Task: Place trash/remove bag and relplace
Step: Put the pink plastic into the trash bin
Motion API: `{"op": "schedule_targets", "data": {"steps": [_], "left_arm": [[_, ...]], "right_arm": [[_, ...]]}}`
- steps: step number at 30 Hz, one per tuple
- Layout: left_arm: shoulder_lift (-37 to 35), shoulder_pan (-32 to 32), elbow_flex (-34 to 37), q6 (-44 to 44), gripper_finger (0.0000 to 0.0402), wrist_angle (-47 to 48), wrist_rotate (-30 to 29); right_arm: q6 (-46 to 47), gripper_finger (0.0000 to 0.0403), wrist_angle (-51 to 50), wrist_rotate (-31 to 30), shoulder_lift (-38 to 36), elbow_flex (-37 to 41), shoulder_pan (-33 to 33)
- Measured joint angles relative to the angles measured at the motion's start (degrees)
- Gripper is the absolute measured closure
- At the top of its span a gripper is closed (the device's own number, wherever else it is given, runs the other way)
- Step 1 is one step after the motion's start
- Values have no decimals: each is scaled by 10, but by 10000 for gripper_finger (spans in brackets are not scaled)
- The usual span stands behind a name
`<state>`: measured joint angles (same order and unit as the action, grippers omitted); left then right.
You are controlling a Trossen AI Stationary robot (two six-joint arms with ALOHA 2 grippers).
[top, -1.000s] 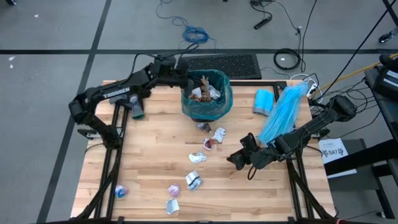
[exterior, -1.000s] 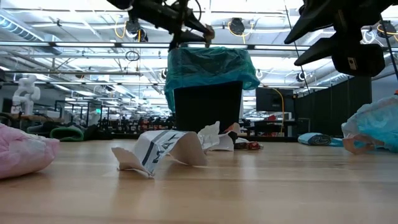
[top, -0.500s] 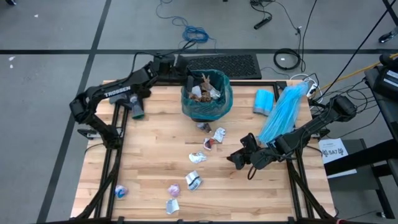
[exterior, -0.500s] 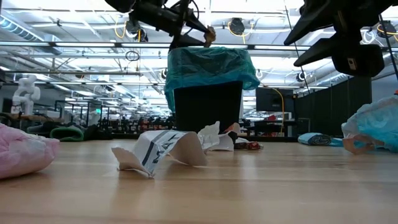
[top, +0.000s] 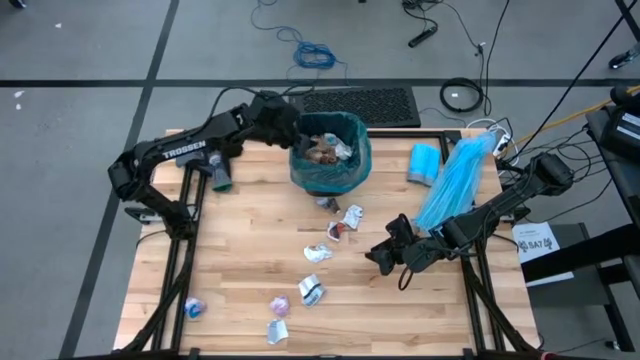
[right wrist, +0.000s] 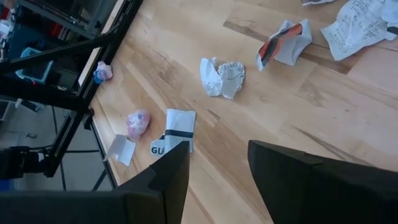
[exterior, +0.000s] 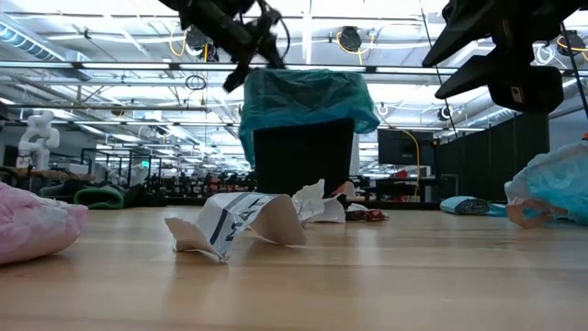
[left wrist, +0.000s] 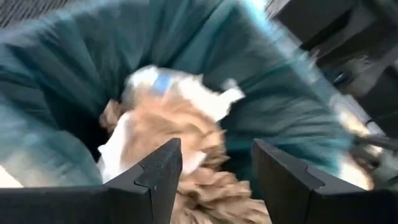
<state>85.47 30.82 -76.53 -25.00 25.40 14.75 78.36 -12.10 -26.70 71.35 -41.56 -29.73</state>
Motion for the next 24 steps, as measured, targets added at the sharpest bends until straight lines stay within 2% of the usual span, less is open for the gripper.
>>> {"op": "schedule_targets", "data": {"steps": [6, 10, 14, 19, 24], "left_arm": [[-35, -6, -30, 2, 206, -57, -1], [-65, -15, -61, 34, 206, -20, -3], [-107, -35, -85, 72, 206, 108, -62], [-164, -74, -87, 88, 206, 348, -149], [-186, -150, -82, 70, 206, 525, -177]], "right_arm": [[-16, 248, 0, 1, 0, 0, 0], [-30, 248, -1, 3, 0, 0, 0], [-40, 248, -1, 3, 0, 0, 0], [-59, 248, -3, 3, 0, 0, 0], [-83, 248, -2, 0, 0, 0, 0]]}}
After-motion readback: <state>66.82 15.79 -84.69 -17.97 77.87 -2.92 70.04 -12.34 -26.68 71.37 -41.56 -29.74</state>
